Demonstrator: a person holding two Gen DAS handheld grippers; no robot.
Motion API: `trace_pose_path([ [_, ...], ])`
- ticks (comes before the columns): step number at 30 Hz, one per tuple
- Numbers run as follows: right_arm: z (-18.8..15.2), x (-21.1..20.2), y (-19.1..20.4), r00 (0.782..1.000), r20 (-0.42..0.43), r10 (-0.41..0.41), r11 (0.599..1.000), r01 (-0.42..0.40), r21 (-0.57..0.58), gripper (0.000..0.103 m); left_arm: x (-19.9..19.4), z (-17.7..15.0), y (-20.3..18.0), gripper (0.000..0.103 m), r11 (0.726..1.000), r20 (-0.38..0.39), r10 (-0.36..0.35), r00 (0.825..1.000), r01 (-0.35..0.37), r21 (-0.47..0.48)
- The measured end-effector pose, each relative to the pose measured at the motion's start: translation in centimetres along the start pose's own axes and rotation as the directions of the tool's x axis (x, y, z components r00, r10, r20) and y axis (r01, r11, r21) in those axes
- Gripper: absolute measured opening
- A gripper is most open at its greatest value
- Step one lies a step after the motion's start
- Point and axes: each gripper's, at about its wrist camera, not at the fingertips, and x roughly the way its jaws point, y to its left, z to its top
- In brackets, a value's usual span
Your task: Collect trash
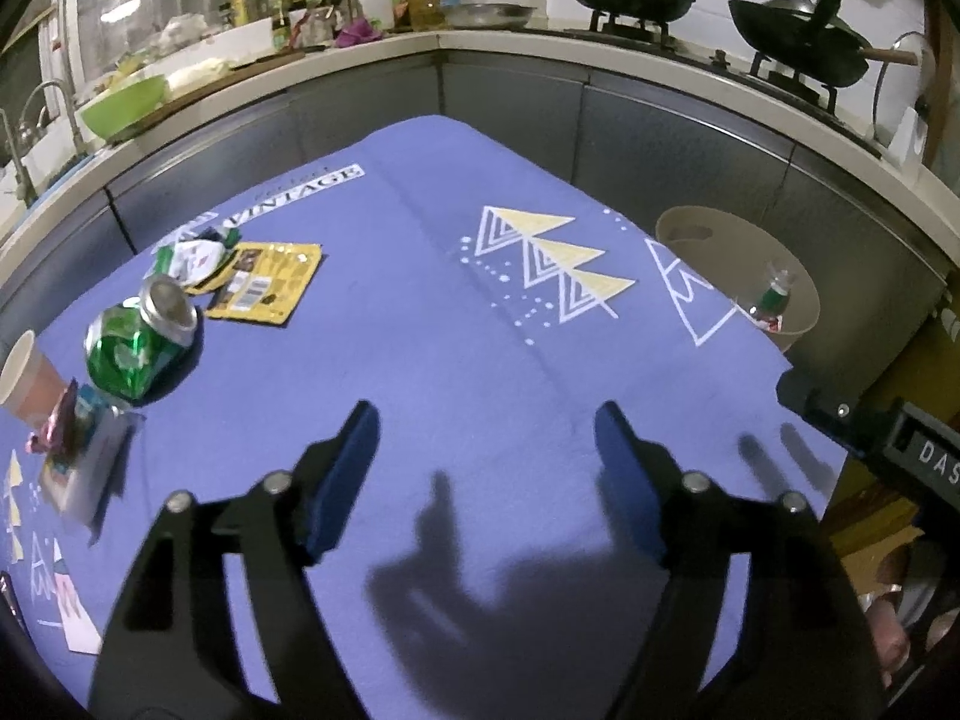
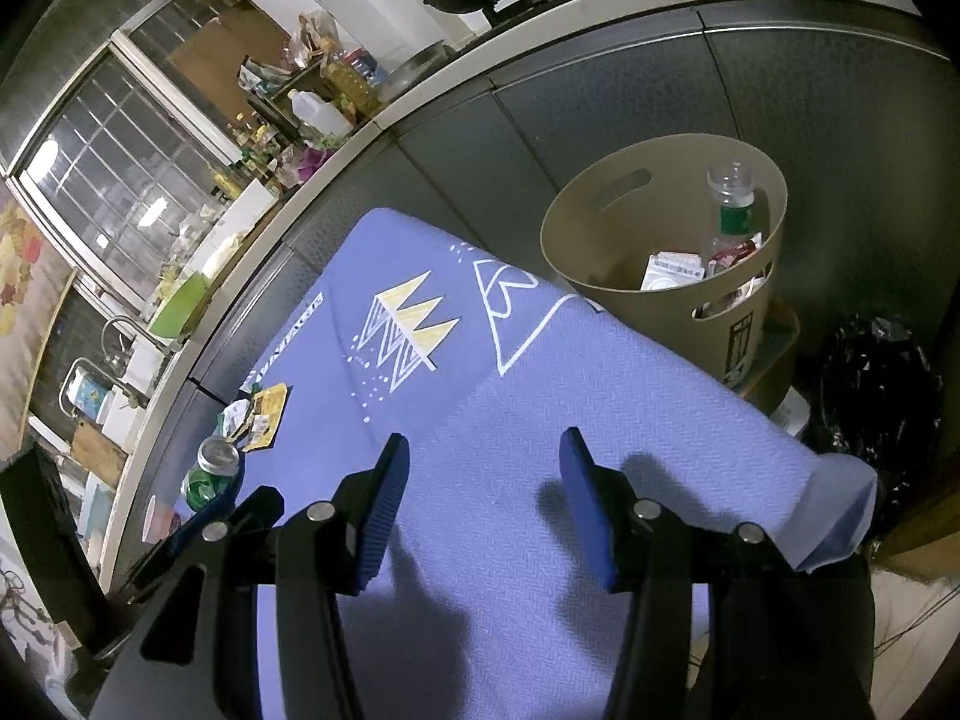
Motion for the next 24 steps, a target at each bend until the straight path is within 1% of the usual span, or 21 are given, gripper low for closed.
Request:
trace_pose_path([
  [8,-0.3,0.6,0.3,1.000,-0.027,0.000,1.000,0.000,-0.005,0.049,0.4,-0.6,1.0,0.080,1.000,-0.036,0.003,0.999,-0.003,-0.006],
  [12,-0.4,0.9,0.5,0.999,-0.038,-0.001,1.000,0.001,-0.006,0.049,0.6,-1.1,1.9,0.084,1.000,-0.061,-0.001,0.998,-0.001,-0.025],
  [14,-0.4,1.1,0.5,0.999,-0.043,-0.001,1.000,0.001,-0.004,0.049,0.7,-1.3,2.2,0.088,0.999,-0.075,-0.003,0.997,0.001,-0.036],
  [18,-0.6,1.5,0.9,0.998,-0.057,0.002,1.000,-0.002,-0.010,0.049,0.6,-1.9,2.9,0.094,0.998,-0.086,-0.023,0.996,0.017,-0.067],
  [20,-0.7,1.8,1.2,0.998,-0.064,0.004,1.000,-0.005,-0.017,0.049,0.5,-2.1,3.2,0.097,0.997,-0.087,-0.013,0.996,0.006,-0.080],
  [22,-0.8,2.0,1.5,0.997,-0.071,0.006,1.000,-0.008,-0.024,0.049,0.5,-2.2,3.5,0.097,0.996,-0.104,0.009,0.995,-0.017,-0.082],
  [24,-0.9,2.2,1.9,0.997,-0.076,0.010,0.999,-0.012,-0.032,0.049,0.4,-2.4,4.0,0.097,0.996,-0.103,0.021,0.994,-0.030,-0.084],
])
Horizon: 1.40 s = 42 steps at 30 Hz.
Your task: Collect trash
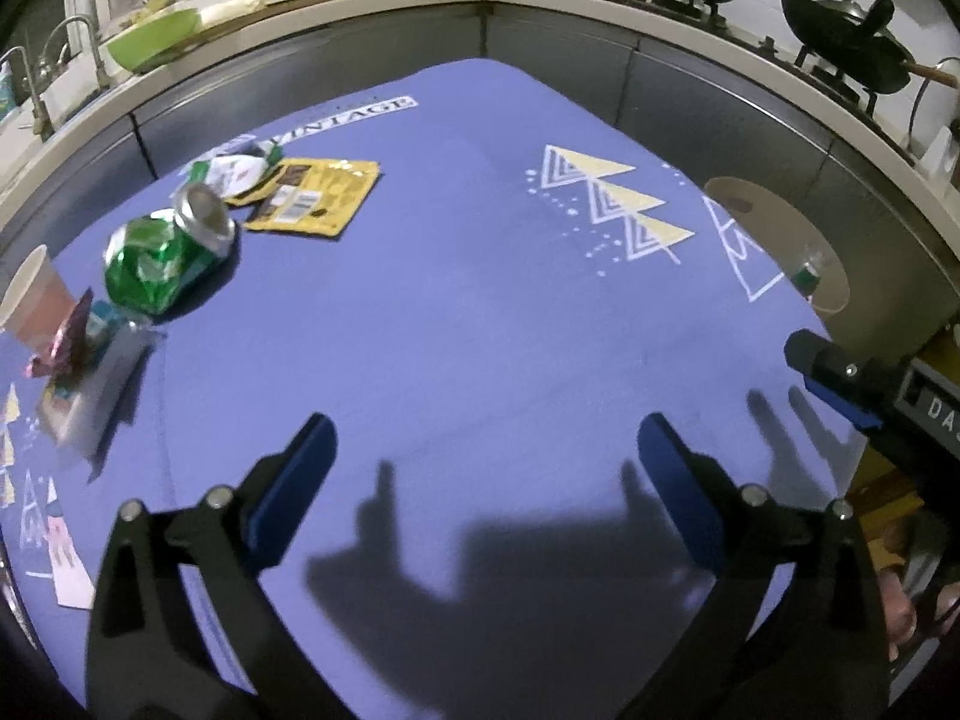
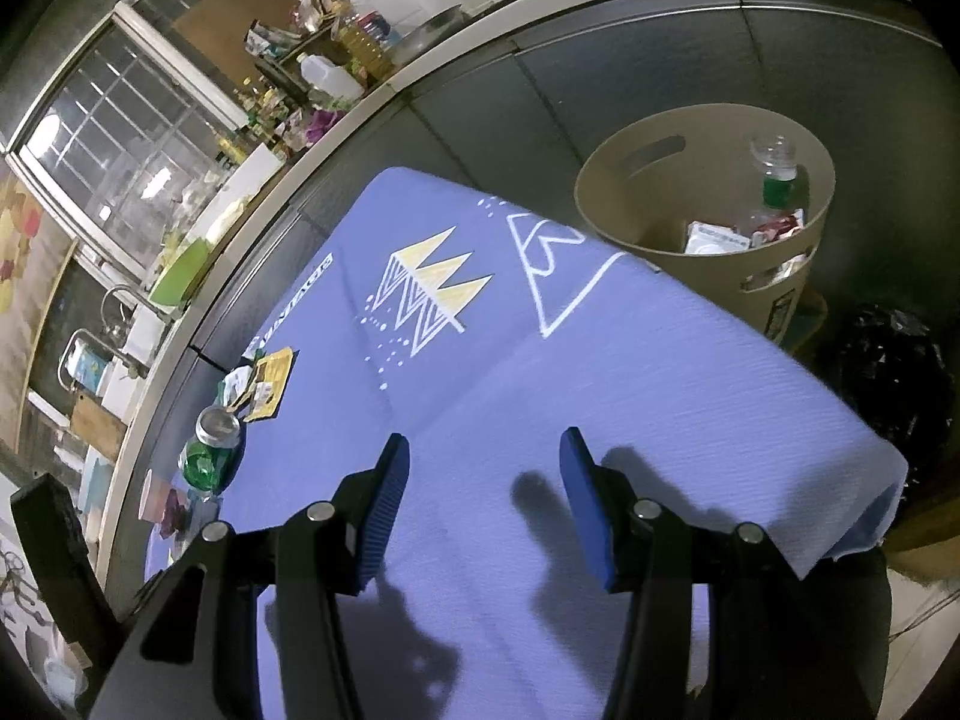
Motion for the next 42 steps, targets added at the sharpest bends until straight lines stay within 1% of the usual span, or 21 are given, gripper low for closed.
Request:
trace_pose_path([
  [11,-1.1,1.6,3.7,0.997,-0.063,0.036,0.995,-0.041,-0.087,0.051,-1.3,-1.2,4.9,0.097,0.995,0.036,0.082,0.996,-0.079,-0.064],
  [14,-1.7,2.3,5.0,0.995,-0.091,0.049,0.990,-0.060,-0.127,0.051,-2.6,-2.2,7.3,0.097,0.988,0.089,0.131,0.987,-0.123,-0.092],
  [16,-2.1,2.9,6.1,0.992,-0.115,0.055,0.985,-0.072,-0.156,0.052,-3.7,-3.0,9.3,0.097,0.979,0.134,0.175,0.975,-0.159,-0.125],
  [17,-2.4,3.1,6.6,0.990,-0.127,0.057,0.982,-0.078,-0.171,0.052,-4.5,-3.5,10.6,0.097,0.971,0.157,0.212,0.965,-0.189,-0.147],
  [20,-3.1,3.8,8.1,0.985,-0.160,0.065,0.973,-0.098,-0.210,0.052,-6.7,-4.4,14.0,0.097,0.949,0.226,0.280,0.933,-0.233,-0.211],
  [21,-3.3,4.0,8.6,0.984,-0.167,0.067,0.970,-0.103,-0.220,0.052,-8.0,-4.9,16.0,0.097,0.936,0.270,0.307,0.913,-0.238,-0.259],
  [23,-3.8,4.5,9.8,0.980,-0.188,0.069,0.961,-0.116,-0.249,0.052,-9.6,-5.3,18.6,0.097,0.917,0.302,0.335,0.893,-0.234,-0.324],
  [24,-4.1,4.8,10.4,0.977,-0.202,0.073,0.956,-0.126,-0.264,0.052,-10.4,-5.4,20.4,0.097,0.900,0.301,0.353,0.886,-0.234,-0.367],
  [26,-4.6,5.3,11.9,0.969,-0.230,0.087,0.940,-0.157,-0.304,0.052,-11.1,-5.4,23.1,0.097,0.879,0.286,0.362,0.887,-0.222,-0.422],
  [27,-5.0,5.5,13.0,0.964,-0.245,0.101,0.927,-0.181,-0.329,0.052,-11.3,-5.5,24.5,0.097,0.868,0.271,0.359,0.893,-0.212,-0.449],
  [28,-5.2,5.7,13.9,0.959,-0.258,0.117,0.916,-0.205,-0.345,0.052,-11.3,-5.5,25.8,0.096,0.862,0.264,0.337,0.904,-0.183,-0.473],
  [29,-5.3,5.9,15.0,0.949,-0.282,0.142,0.903,-0.241,-0.356,0.052,-11.4,-5.6,26.4,0.093,0.859,0.264,0.319,0.910,-0.160,-0.486],
  [30,-5.4,6.5,16.5,0.928,-0.326,0.182,0.888,-0.297,-0.352,0.052,-11.4,-5.7,27.4,0.092,0.849,0.260,0.299,0.918,-0.132,-0.511],
  [31,-5.4,6.9,17.7,0.908,-0.362,0.212,0.877,-0.340,-0.339,0.052,-11.3,-5.8,28.0,0.091,0.841,0.257,0.294,0.921,-0.122,-0.526],
  [32,-5.3,7.4,18.8,0.887,-0.394,0.241,0.867,-0.379,-0.324,0.051,-11.3,-5.8,28.5,0.089,0.837,0.256,0.292,0.921,-0.116,-0.534],
  [33,-5.1,8.2,20.5,0.858,-0.430,0.280,0.851,-0.429,-0.302,0.051,-11.4,-5.6,29.0,0.088,0.835,0.257,0.294,0.921,-0.116,-0.539],
  [35,-4.9,9.6,23.3,0.828,-0.465,0.313,0.832,-0.475,-0.286,0.050,-11.8,-5.1,29.7,0.086,0.832,0.269,0.304,0.914,-0.117,-0.542],
  [36,-4.8,10.2,24.2,0.820,-0.475,0.319,0.827,-0.485,-0.283,0.050,-12.3,-4.7,30.0,0.086,0.831,0.283,0.315,0.906,-0.119,-0.544],
  [38,-4.9,12.3,26.7,0.794,-0.513,0.325,0.819,-0.508,-0.267,0.049,-12.6,-3.8,30.5,0.086,0.834,0.297,0.331,0.896,-0.131,-0.536],
  [40,-5.4,14.6,28.6,0.770,-0.556,0.312,0.823,-0.512,-0.248,0.049,-12.5,-2.8,30.8,0.086,0.850,0.297,0.328,0.897,-0.144,-0.506],
  [42,-5.9,16.1,29.6,0.760,-0.580,0.295,0.829,-0.505,-0.241,0.047,-12.0,-1.8,30.9,0.086,0.862,0.294,0.334,0.896,-0.164,-0.481],
])
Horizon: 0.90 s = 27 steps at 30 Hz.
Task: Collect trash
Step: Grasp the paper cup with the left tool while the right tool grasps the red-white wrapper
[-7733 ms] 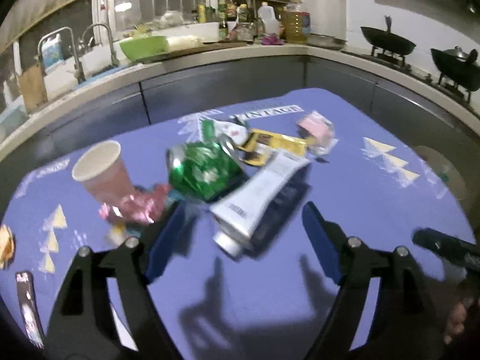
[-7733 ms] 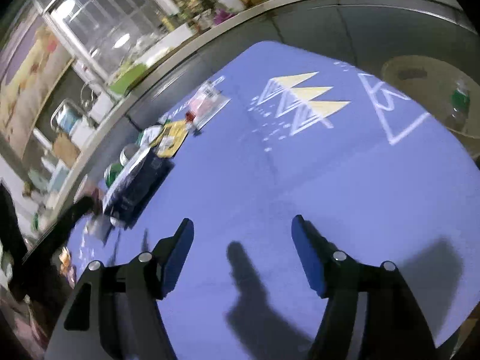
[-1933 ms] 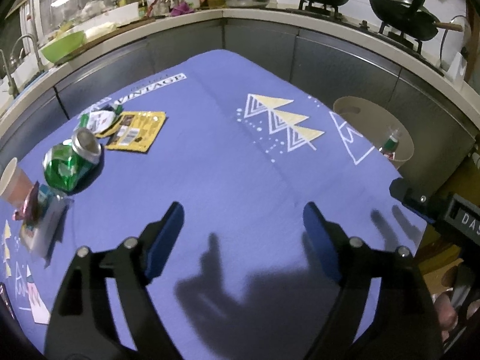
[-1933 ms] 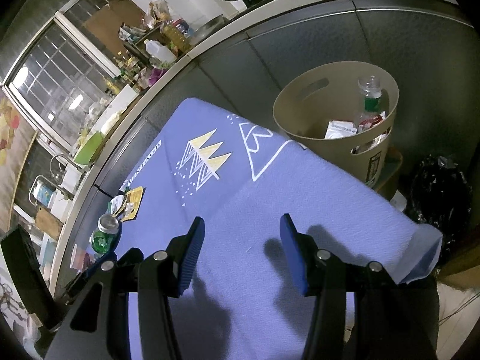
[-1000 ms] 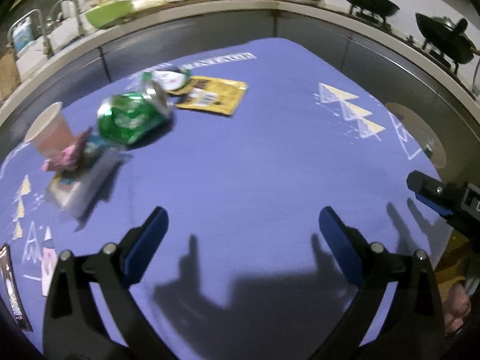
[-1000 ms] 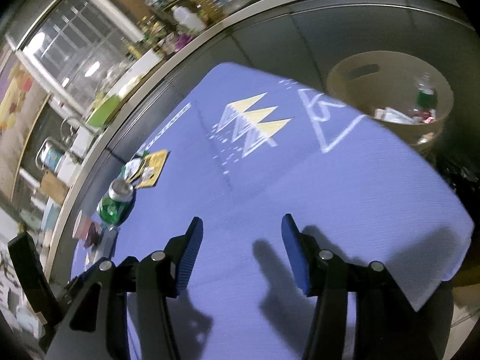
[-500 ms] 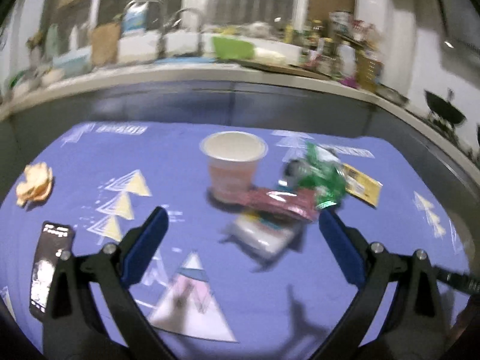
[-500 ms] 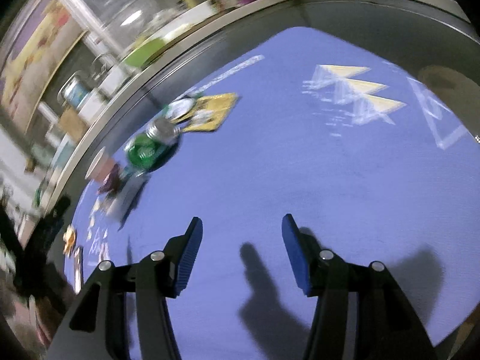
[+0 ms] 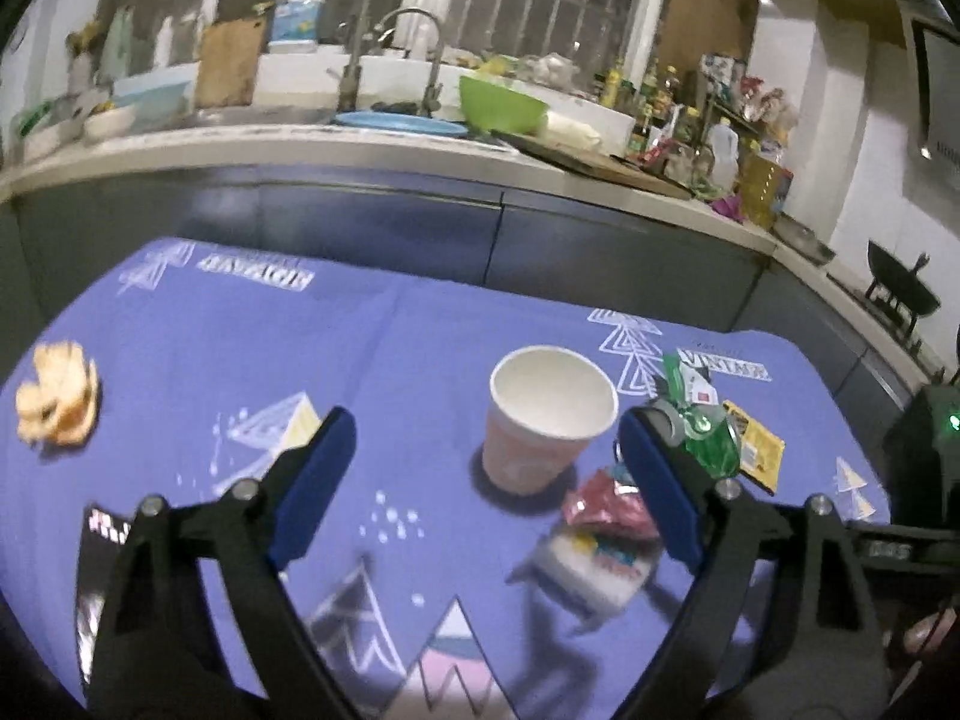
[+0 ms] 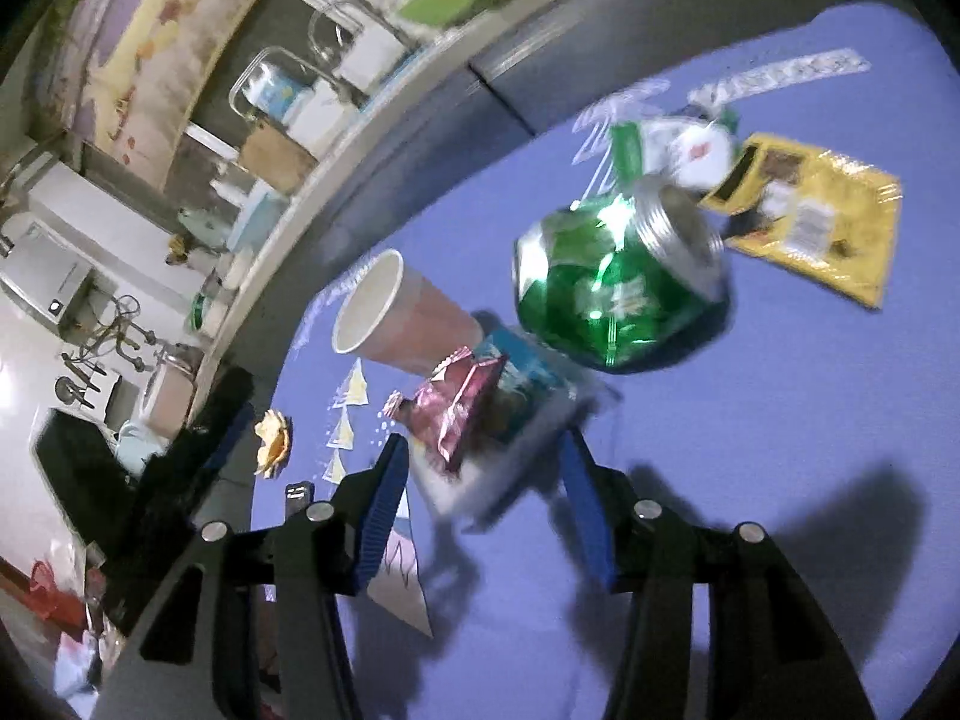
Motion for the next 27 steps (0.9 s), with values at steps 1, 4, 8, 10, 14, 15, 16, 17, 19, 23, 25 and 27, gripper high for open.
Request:
trace_pose_path([
  [1,0.4,1.2,0.2,1.000,-0.017,-0.005,1.000,0.005,-0.002,0.043,0.7,0.2,-0.4,0.086,1.000,-0.006,0.002,1.000,-0.001,0.029],
  [4,0.8,2.9,0.6,0.999,-0.053,0.002,1.000,-0.004,-0.030,0.008,2.5,0.6,-1.3,0.087,0.996,-0.052,-0.008,0.999,0.012,0.084],
  [8,0.2,1.2,0.5,1.000,-0.016,0.005,0.999,-0.006,-0.032,0.006,4.9,0.9,-2.6,0.087,0.991,-0.089,-0.026,0.996,0.037,0.127],
  [10,-0.5,-1.0,-0.1,1.000,0.019,0.013,1.000,-0.012,-0.028,0.006,5.5,0.9,-3.2,0.087,0.990,-0.102,0.000,0.995,0.014,0.143],
  [14,-2.3,-4.8,-1.9,0.997,0.073,0.029,1.000,-0.029,0.000,0.006,3.6,0.9,-3.8,0.087,0.986,-0.024,-0.007,1.000,0.011,0.166],
  [15,-2.9,-5.6,-2.5,0.996,0.082,0.025,1.000,-0.026,0.013,0.006,2.6,0.7,-4.3,0.087,0.980,0.015,-0.019,1.000,0.015,0.198],
  [16,-3.3,-6.0,-3.1,0.996,0.087,0.023,0.999,-0.025,0.026,0.006,2.2,0.6,-4.6,0.087,0.975,0.026,-0.029,0.999,0.022,0.220],
  [17,-3.9,-6.7,-4.0,0.996,0.092,0.020,0.998,-0.025,0.049,0.006,1.9,0.5,-5.2,0.085,0.966,0.032,-0.042,0.999,0.033,0.256],
  [19,-4.8,-7.1,-5.2,0.996,0.092,0.019,0.996,-0.027,0.087,0.006,2.2,0.2,-6.6,0.079,0.937,0.018,-0.047,0.999,0.038,0.348],
  [23,-6.0,-7.6,-7.2,0.996,0.089,0.027,0.988,-0.040,0.151,0.006,4.8,-0.1,-8.6,0.062,0.890,-0.059,-0.016,0.998,0.041,0.454],
  [25,-6.3,-7.7,-7.7,0.995,0.092,0.039,0.983,-0.055,0.174,0.006,7.6,-0.2,-8.9,0.047,0.876,-0.129,0.049,0.990,0.020,0.481],
  [27,-6.4,-8.3,-7.8,0.994,0.104,0.045,0.982,-0.063,0.176,0.006,9.7,-0.5,-8.6,0.017,0.876,-0.206,0.080,0.975,0.030,0.481],
])
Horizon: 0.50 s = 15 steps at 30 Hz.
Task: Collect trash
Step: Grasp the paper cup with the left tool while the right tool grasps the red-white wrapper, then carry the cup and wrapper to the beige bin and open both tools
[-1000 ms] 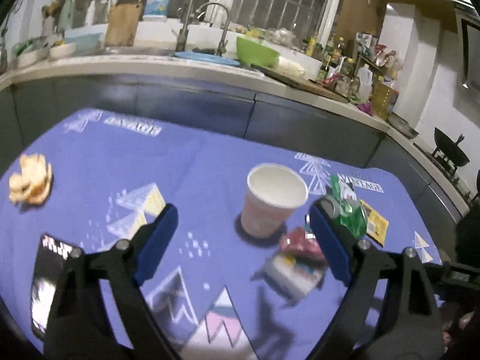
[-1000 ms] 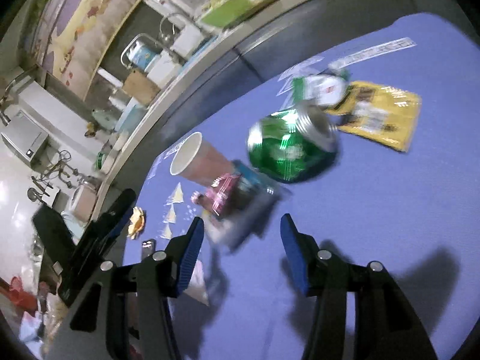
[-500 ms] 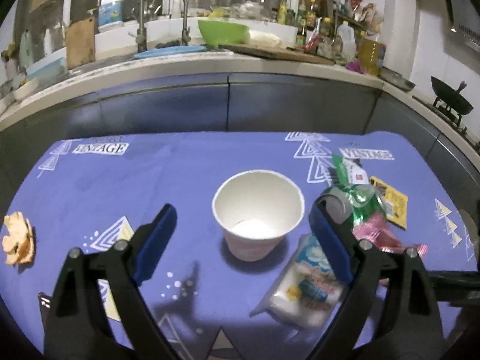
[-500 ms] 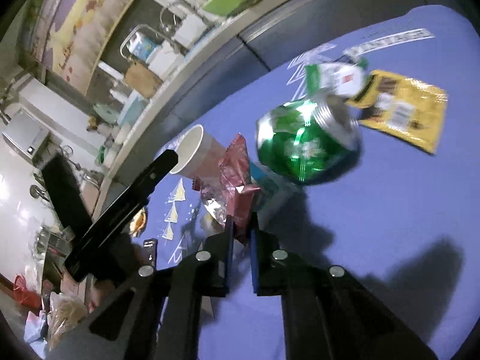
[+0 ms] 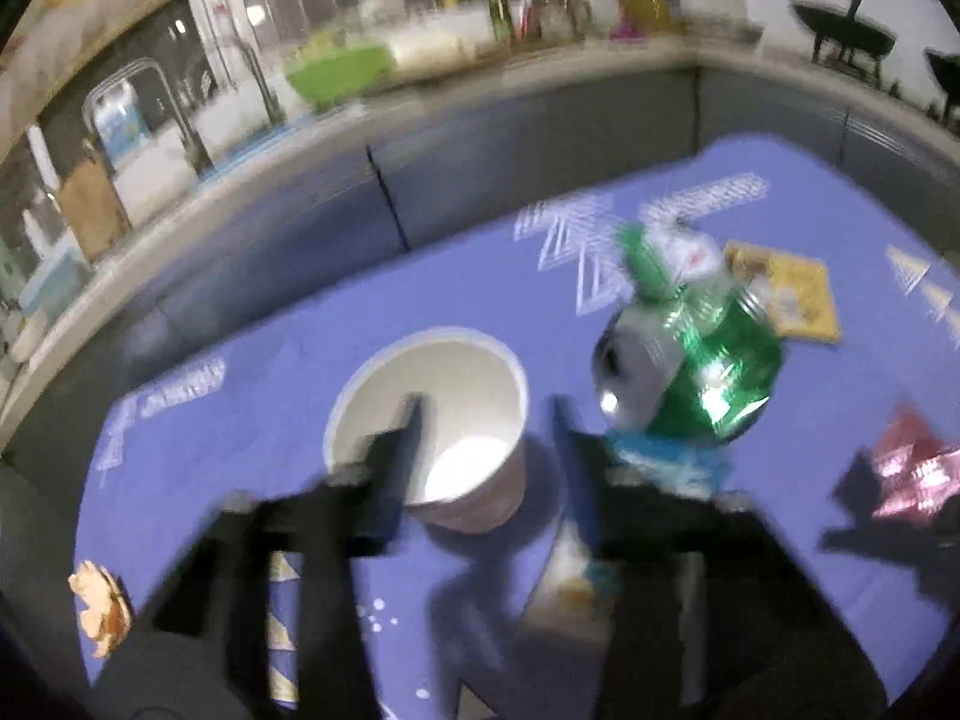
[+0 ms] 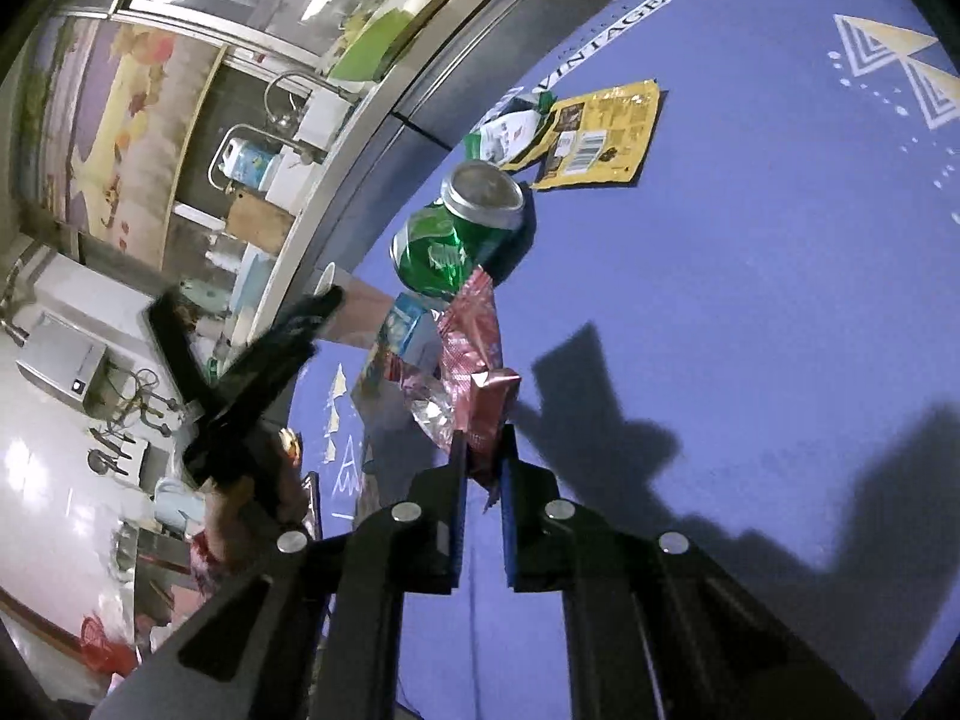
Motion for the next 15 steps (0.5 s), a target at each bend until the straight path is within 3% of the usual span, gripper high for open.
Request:
trace_pose_path([
  [1,0.0,-0.4,-0.1,1.000,0.006,0.003,1.000,-0.003,-0.002,0.006,0.6,-0.1,0.2,0.006,1.000,-0.030,-0.005,1.000,0.005,-0.012],
  [3,0.1,-1.5,-0.1,0.999,0.031,0.011,1.000,-0.011,-0.009,0.006,-0.4,0.0,0.5,0.005,0.999,-0.015,-0.025,1.000,0.025,-0.044],
  [5,0.1,-2.9,-0.3,0.998,0.063,0.011,1.000,-0.009,-0.022,0.006,-3.3,0.5,0.9,0.005,0.987,0.053,-0.112,0.992,0.117,-0.112],
  [7,0.1,-4.9,-0.7,0.993,0.115,0.008,0.999,-0.004,-0.034,0.006,-6.3,0.8,0.9,0.005,0.966,0.121,-0.190,0.974,0.208,-0.153],
  [10,-0.2,-7.6,-2.2,0.983,0.182,-0.009,1.000,0.014,-0.024,0.006,-10.2,2.1,-1.3,0.005,0.925,0.221,-0.318,0.922,0.353,-0.143],
  [11,-0.3,-8.5,-2.9,0.979,0.204,-0.017,1.000,0.020,-0.013,0.006,-10.8,2.5,-2.3,0.005,0.916,0.230,-0.345,0.910,0.380,-0.128],
  [15,-1.0,-12.3,-6.5,0.951,0.300,-0.080,0.996,0.068,0.051,0.006,-11.5,4.5,-10.6,0.005,0.842,0.200,-0.523,0.828,0.539,-0.031],
])
